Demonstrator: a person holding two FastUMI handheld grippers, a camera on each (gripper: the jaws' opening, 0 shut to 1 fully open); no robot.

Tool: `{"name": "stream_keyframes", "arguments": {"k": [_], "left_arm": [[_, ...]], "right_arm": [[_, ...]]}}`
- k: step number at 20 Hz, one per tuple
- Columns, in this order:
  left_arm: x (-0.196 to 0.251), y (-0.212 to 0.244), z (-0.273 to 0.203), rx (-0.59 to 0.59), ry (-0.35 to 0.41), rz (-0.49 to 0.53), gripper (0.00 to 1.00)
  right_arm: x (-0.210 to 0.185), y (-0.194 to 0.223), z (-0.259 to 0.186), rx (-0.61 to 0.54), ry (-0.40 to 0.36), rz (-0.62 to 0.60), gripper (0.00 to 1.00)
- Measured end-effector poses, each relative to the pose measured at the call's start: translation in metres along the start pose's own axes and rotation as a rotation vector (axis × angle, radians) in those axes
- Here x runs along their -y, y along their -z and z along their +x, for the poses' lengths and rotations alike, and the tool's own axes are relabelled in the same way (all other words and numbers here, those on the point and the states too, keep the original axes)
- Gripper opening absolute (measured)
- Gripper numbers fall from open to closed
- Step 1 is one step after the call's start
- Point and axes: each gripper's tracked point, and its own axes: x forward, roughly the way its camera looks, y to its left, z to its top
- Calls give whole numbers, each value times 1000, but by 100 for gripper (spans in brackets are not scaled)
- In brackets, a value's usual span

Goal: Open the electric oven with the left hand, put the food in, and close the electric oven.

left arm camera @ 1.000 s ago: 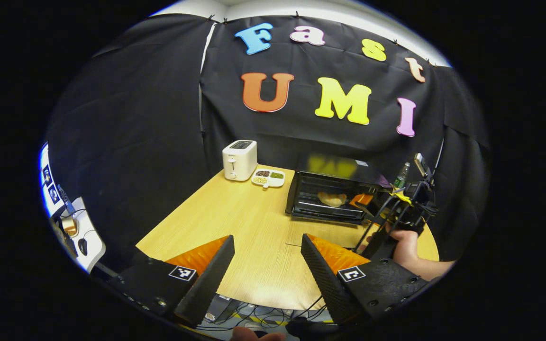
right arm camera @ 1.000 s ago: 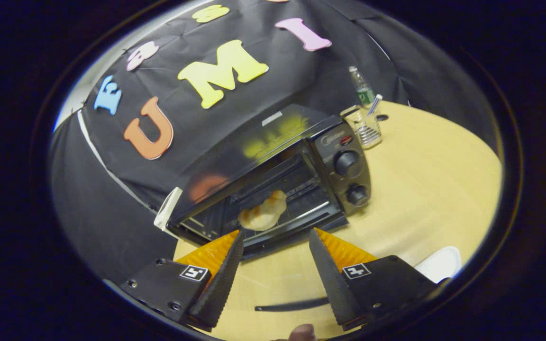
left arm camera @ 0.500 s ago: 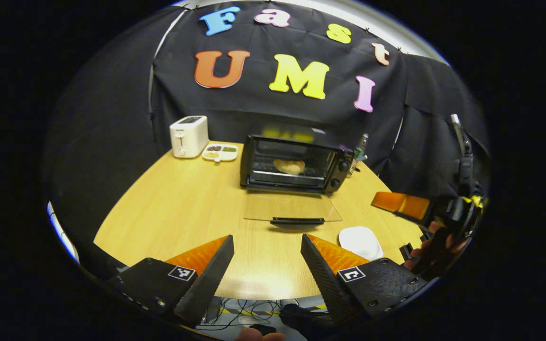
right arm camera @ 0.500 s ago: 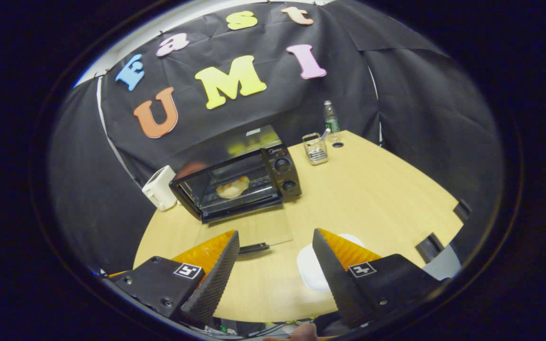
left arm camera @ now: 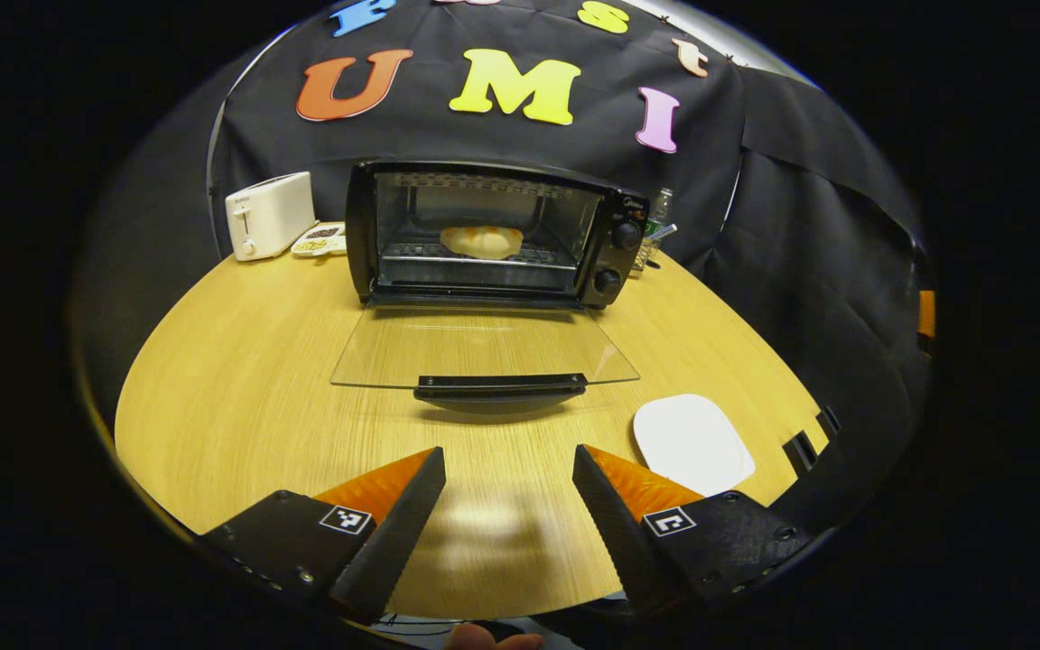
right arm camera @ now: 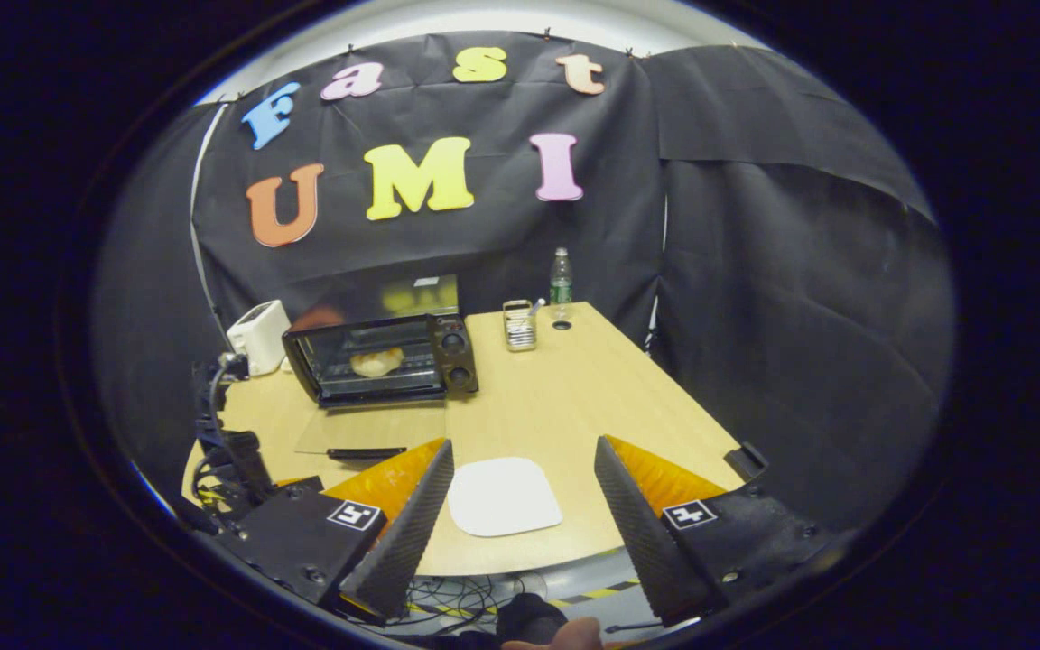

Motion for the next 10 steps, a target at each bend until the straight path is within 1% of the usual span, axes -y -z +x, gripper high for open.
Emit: {"name": "stream_keyframes", "arguments": {"k": [2, 5, 9, 10], "left_arm": [[-2, 1, 19, -10, -12, -4, 94], [-7, 1, 38, -30, -37, -10, 94], [-16, 2, 59, -52, -68, -21, 94], [-17, 3, 65, -62, -65, -23, 94]], "right_arm": [[10, -1, 1, -11, 16, 18, 99], [29, -2, 10, -31, 58, 4, 98], [37, -1, 17, -61, 78, 32, 98], [40, -5, 16, -51, 85, 37, 99]]}}
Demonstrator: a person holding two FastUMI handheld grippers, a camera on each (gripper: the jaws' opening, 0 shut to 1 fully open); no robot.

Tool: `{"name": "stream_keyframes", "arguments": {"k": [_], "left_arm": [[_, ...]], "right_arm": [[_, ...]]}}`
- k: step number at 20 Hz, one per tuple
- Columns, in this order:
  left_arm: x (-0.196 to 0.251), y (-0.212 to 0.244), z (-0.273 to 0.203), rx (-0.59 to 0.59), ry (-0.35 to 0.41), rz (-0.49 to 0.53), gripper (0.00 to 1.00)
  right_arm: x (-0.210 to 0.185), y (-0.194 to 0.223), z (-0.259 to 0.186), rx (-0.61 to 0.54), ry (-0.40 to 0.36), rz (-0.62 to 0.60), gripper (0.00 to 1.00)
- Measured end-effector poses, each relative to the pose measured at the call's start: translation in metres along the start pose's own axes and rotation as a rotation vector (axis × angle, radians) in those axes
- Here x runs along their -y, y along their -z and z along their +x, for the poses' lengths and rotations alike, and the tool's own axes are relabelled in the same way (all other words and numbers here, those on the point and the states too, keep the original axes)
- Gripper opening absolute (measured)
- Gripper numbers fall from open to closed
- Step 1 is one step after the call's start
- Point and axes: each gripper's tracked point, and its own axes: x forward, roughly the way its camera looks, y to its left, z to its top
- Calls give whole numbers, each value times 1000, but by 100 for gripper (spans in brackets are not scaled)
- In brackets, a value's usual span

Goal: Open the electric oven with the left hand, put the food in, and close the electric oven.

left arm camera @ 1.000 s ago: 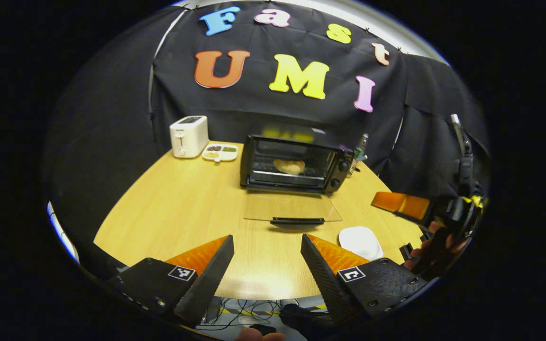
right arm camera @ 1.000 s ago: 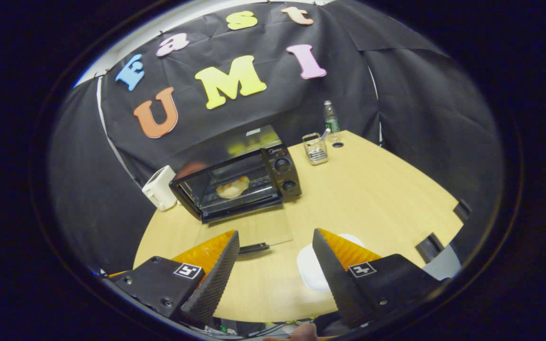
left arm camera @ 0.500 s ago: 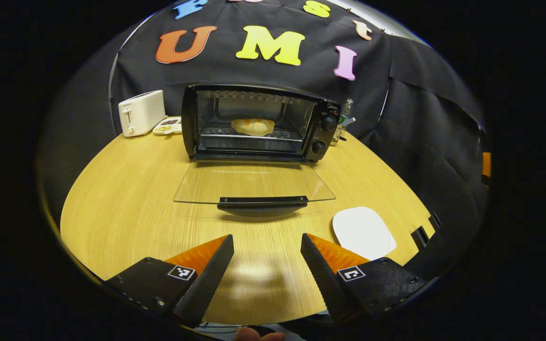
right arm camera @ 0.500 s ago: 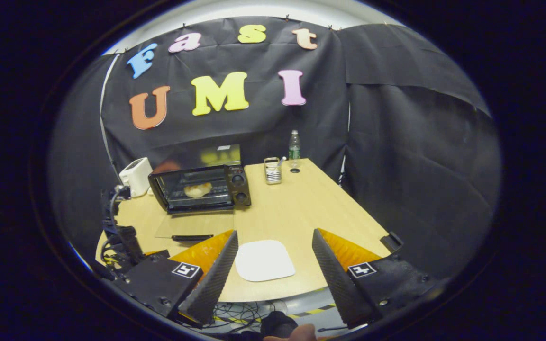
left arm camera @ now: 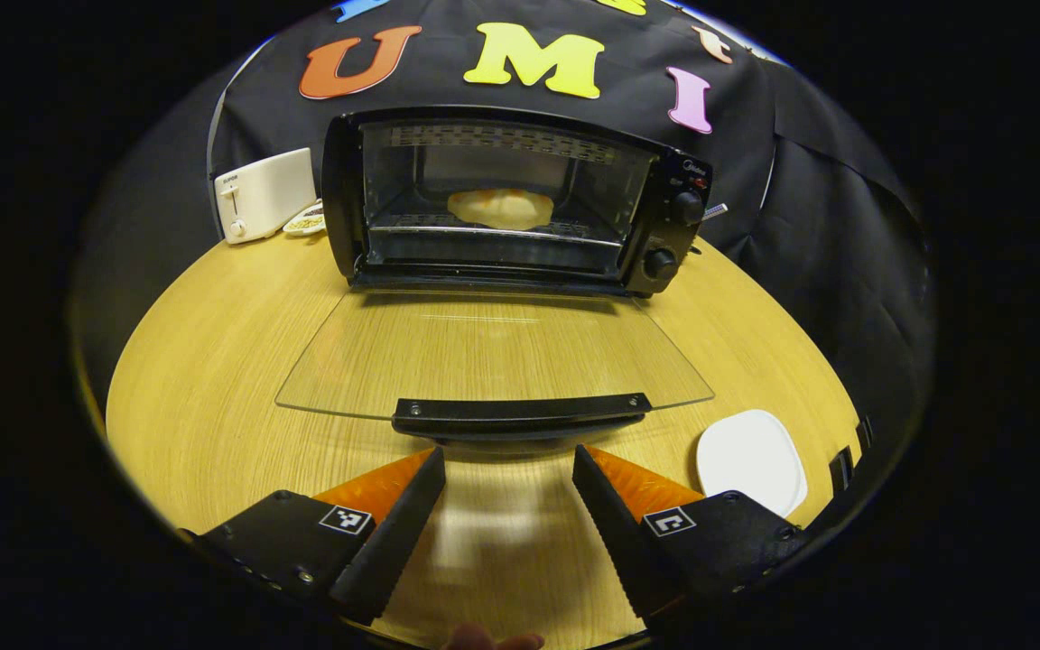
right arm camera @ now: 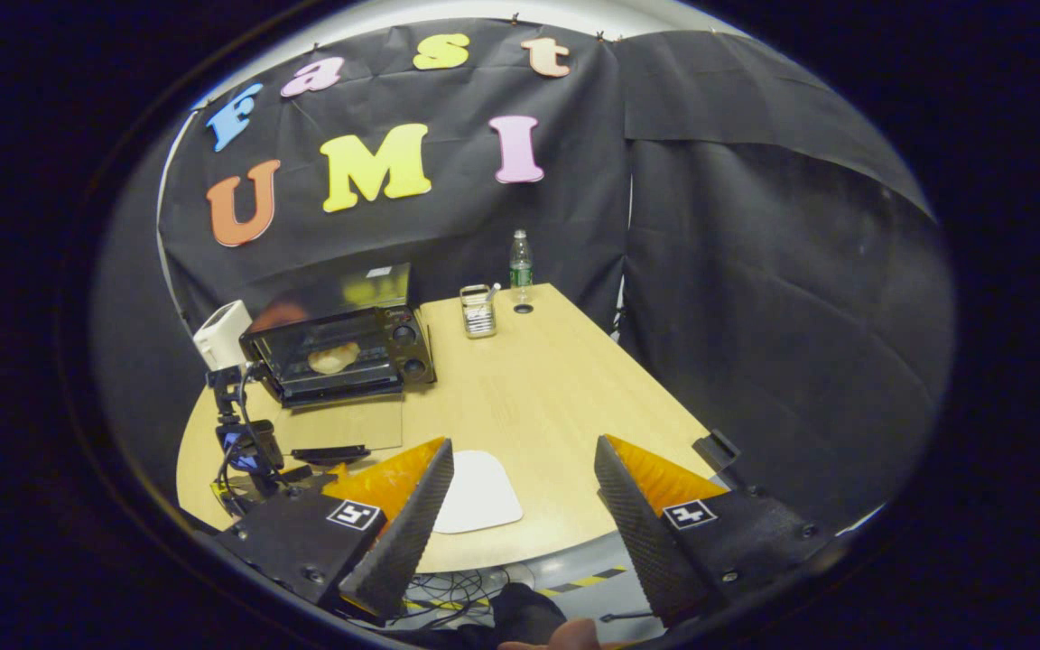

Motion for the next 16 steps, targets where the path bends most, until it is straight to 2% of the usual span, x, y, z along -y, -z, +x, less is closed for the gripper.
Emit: {"name": "stream_keyframes", "arguments": {"k": [4, 5, 6, 7, 11, 14, 15, 16], "left_arm": [[3, -4, 0, 9, -7, 85, 95], [4, -6, -2, 10, 0, 76, 100], [6, -12, -8, 17, 8, 75, 96], [8, -23, -14, 36, 14, 82, 96], [16, -93, -33, 180, 20, 155, 98], [30, -148, -37, 263, 54, 138, 94], [33, -163, -40, 286, 55, 143, 83], [36, -176, -45, 306, 63, 144, 95]], "right_arm": [[12, -5, -5, 28, 28, 34, 97], [15, -2, -7, 28, 33, 52, 98], [19, -2, -10, 29, 39, 68, 99], [21, -2, -12, 32, 45, 81, 98], [29, -9, -18, 61, 64, 114, 97], [35, -18, -33, 99, 82, 137, 97], [38, -22, -35, 114, 88, 146, 98], [40, -27, -38, 130, 91, 153, 98]]}}
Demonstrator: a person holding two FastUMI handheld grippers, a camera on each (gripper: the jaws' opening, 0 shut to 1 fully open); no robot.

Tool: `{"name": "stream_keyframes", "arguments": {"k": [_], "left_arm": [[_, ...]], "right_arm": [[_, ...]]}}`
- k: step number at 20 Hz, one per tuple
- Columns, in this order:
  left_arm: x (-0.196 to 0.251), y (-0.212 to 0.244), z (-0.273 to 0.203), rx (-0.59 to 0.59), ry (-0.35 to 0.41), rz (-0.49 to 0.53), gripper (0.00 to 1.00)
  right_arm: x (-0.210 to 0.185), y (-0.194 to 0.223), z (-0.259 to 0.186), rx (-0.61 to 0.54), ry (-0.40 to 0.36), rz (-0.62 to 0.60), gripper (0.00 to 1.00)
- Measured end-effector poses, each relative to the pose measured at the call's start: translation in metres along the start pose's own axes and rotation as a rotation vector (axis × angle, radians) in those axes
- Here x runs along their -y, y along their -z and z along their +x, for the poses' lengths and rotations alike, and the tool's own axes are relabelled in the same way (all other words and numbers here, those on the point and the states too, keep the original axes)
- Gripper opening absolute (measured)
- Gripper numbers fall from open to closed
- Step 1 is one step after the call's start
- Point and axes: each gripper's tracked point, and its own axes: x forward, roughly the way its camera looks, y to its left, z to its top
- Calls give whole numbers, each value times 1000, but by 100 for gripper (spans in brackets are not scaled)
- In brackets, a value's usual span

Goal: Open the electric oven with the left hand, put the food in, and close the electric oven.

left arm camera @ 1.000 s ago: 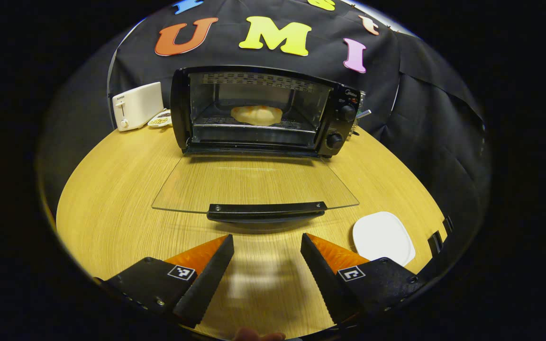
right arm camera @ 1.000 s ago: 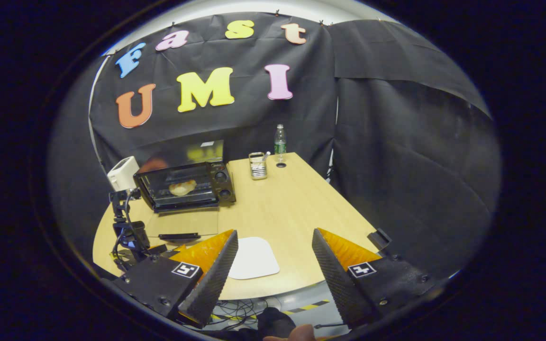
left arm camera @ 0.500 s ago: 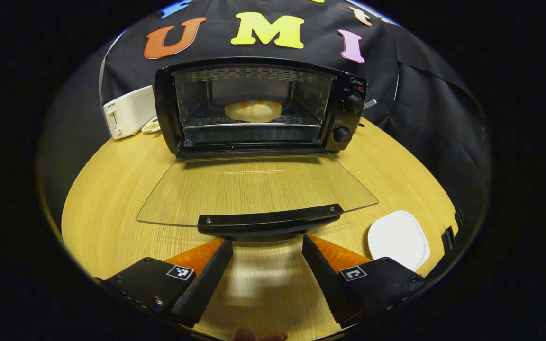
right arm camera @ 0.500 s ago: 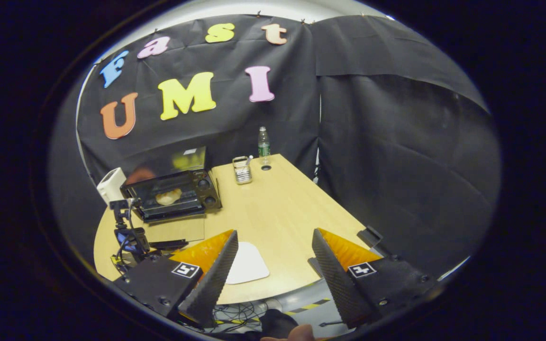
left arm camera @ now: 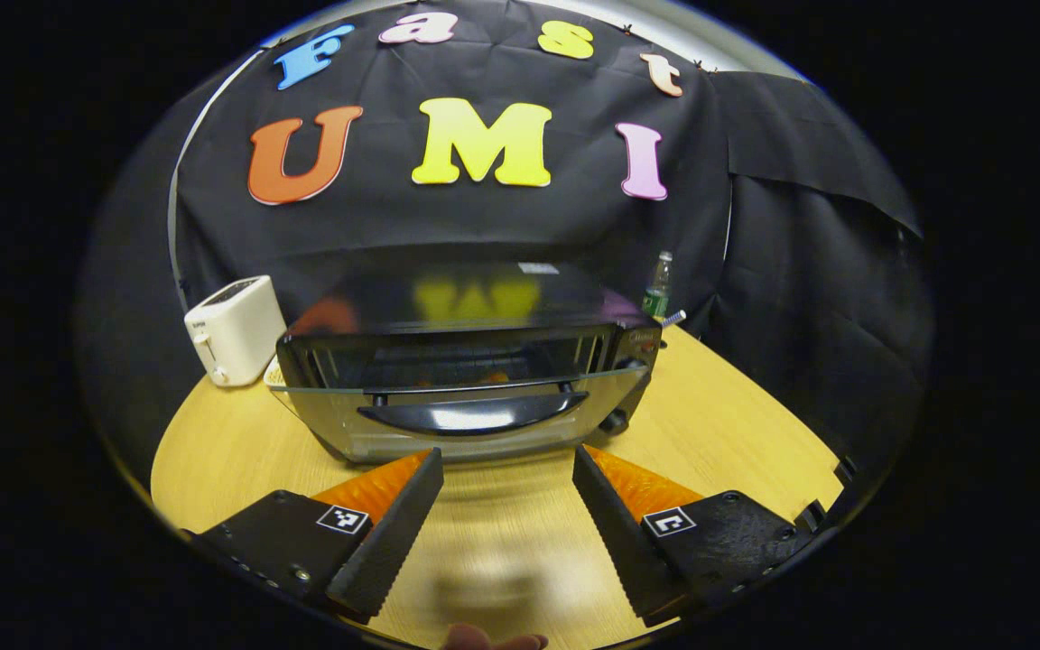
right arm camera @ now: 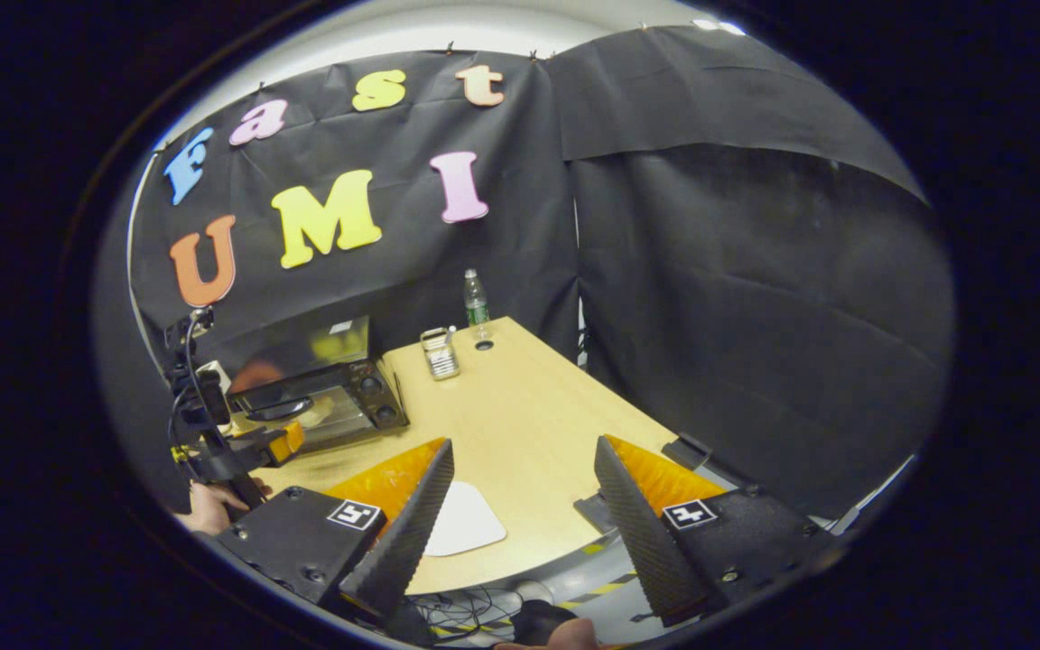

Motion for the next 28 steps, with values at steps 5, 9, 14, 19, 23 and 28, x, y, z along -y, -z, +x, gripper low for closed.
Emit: {"name": "stream_keyframes", "arguments": {"k": [5, 9, 14, 19, 23, 28], "left_arm": [[10, -60, -39, 123, 30, 0, 95], [0, -105, -100, 233, 20, -2, 94], [-22, -138, -190, 304, -17, -6, 94], [-38, -157, -280, 393, -67, -24, 94], [-46, -153, -330, 423, -123, -48, 94], [-35, -145, -367, 456, -199, -100, 94]], "right_arm": [[-19, -31, -3, 79, -42, 6, 97], [-48, -70, -16, 174, -133, -52, 97], [-105, -115, -42, 278, -287, -87, 98], [-153, -135, -83, 327, -405, -116, 98], [-178, -136, -111, 330, -495, -123, 98], [-177, -123, -125, 335, -549, -147, 98]]}}
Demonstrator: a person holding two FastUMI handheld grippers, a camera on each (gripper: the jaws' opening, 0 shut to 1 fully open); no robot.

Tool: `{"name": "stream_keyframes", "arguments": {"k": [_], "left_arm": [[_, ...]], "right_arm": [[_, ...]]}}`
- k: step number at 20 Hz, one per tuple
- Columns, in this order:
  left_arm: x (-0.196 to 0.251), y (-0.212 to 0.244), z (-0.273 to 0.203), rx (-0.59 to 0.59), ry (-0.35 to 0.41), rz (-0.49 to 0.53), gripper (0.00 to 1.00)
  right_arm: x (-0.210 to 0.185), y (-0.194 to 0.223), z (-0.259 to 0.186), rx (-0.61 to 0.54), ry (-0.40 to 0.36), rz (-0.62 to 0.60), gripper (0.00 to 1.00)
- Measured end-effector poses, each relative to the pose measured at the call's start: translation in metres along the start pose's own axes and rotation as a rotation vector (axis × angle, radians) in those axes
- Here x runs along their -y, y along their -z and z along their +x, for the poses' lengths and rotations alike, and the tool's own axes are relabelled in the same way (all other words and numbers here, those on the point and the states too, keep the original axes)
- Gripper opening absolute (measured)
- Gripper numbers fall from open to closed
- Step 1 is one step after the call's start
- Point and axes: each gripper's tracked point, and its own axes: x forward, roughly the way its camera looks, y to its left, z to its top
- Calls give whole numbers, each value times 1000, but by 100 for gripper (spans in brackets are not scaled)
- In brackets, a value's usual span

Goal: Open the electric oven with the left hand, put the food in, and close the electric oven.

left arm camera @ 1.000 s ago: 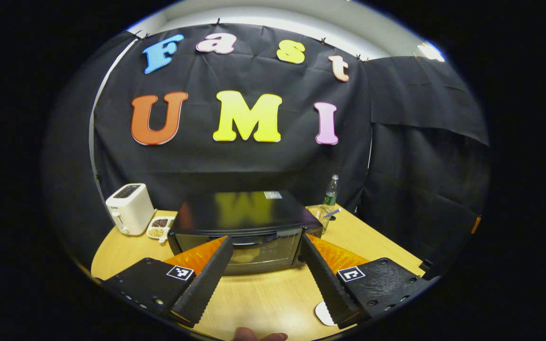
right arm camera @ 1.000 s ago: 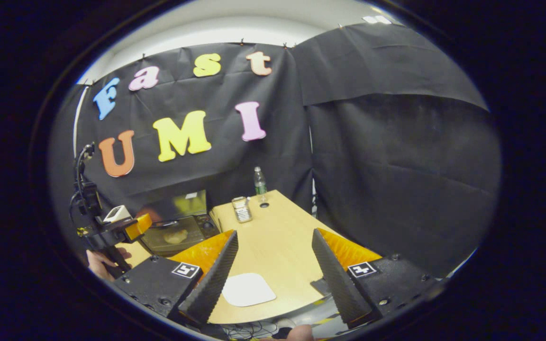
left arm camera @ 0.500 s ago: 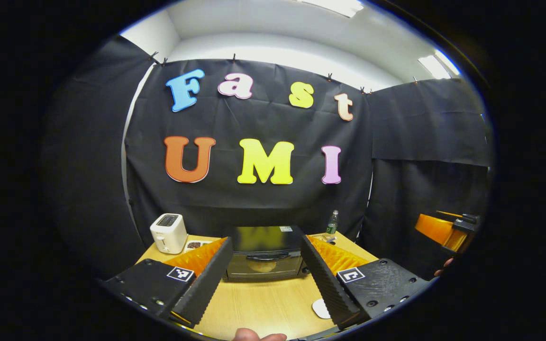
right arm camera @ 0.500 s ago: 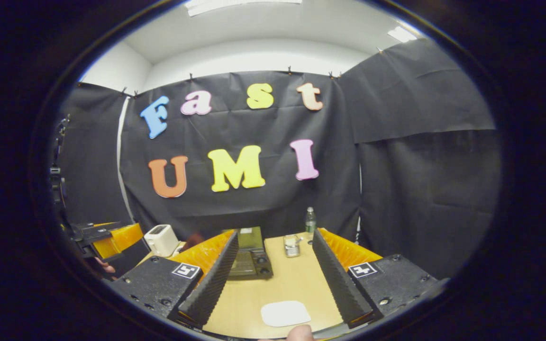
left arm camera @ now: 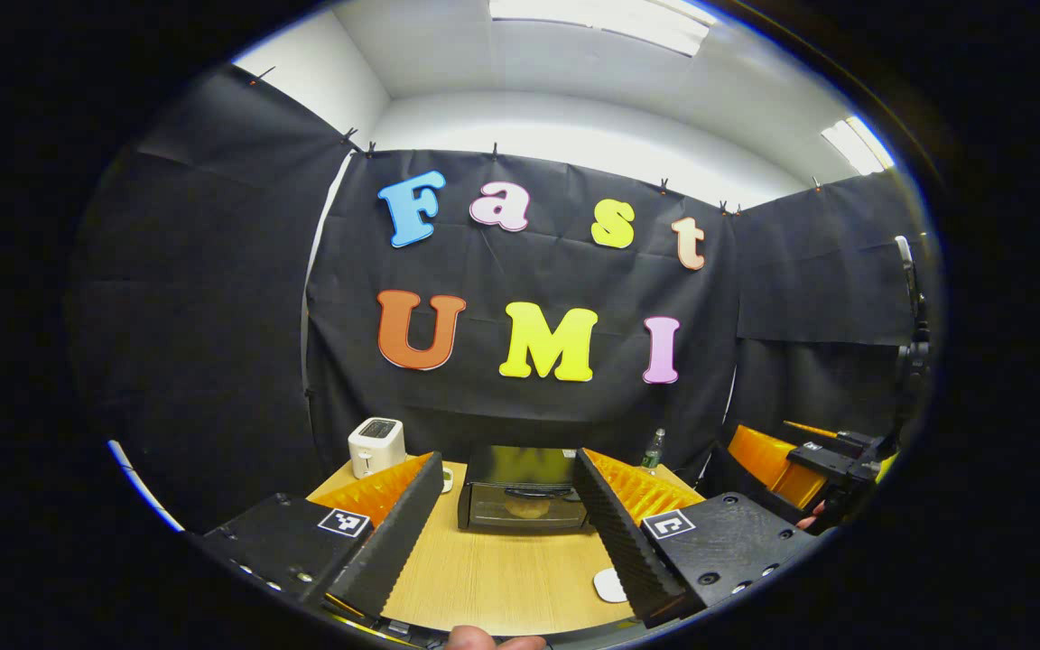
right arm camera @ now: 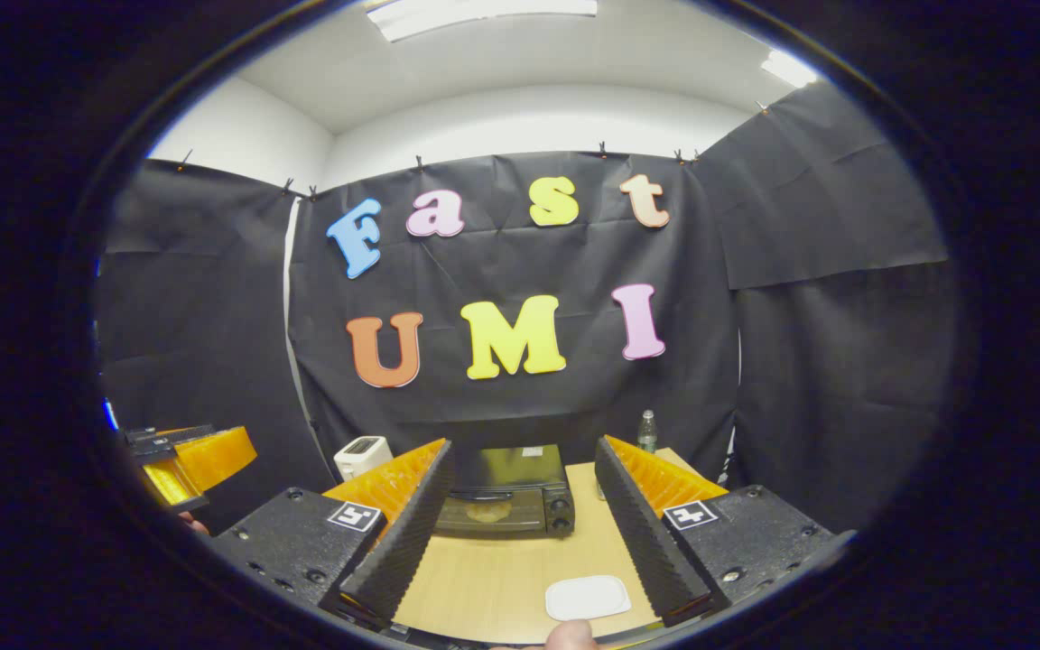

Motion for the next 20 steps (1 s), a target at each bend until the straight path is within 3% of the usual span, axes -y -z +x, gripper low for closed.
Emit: {"name": "stream_keyframes", "arguments": {"k": [9, 20], "left_arm": [[35, 13, -36, -8, -13, 10, 94], [36, 24, -31, -26, 2, 11, 94]], "right_arm": [[-5, 28, -39, -65, -95, -18, 98], [-2, 18, -41, -49, -68, -11, 98]]}}
